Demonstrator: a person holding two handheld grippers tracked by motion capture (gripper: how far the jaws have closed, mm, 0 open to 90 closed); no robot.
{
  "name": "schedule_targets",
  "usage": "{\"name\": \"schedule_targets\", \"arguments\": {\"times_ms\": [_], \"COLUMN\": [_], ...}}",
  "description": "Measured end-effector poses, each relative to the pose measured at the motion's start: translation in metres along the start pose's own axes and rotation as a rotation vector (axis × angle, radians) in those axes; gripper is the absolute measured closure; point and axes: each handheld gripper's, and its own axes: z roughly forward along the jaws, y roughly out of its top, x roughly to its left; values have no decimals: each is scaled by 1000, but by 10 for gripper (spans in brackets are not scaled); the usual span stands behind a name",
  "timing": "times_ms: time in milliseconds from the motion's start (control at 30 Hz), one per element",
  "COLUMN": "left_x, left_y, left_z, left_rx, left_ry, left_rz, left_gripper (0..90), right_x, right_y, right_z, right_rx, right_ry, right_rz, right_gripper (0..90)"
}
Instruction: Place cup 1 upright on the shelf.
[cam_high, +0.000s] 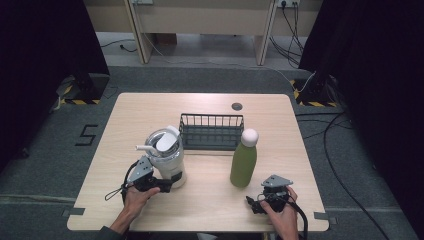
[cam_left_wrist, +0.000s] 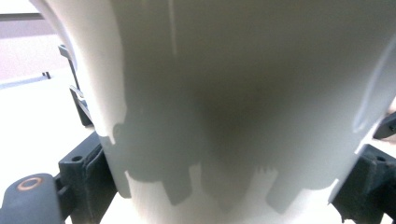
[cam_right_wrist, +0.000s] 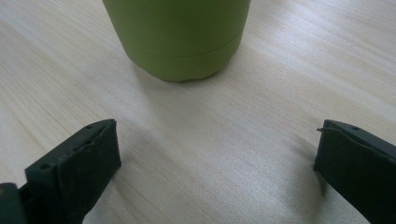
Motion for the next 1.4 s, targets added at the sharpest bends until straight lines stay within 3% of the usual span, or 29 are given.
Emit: {"name": "schedule_targets", "arguments": {"times_ms": [300,633,933,1400], "left_x": [6,12,21,32], "left_y": [13,39,69,99], "left_z": [3,9,20,37], "left_rx": [-11,-14,-23,-16], "left_ry": [1,6,6,-5], "left_rz": [2,25,37,59], "left_gripper": [106,106,106,106], "right_x": [0,0,0,0], "right_y": [0,0,0,0], "right_z": [0,0,0,0], "right_rx": [0,0,0,1], "right_ry": [0,0,0,1], "right_rz": [0,0,0,0], "right_gripper": [4,4,4,4]}}
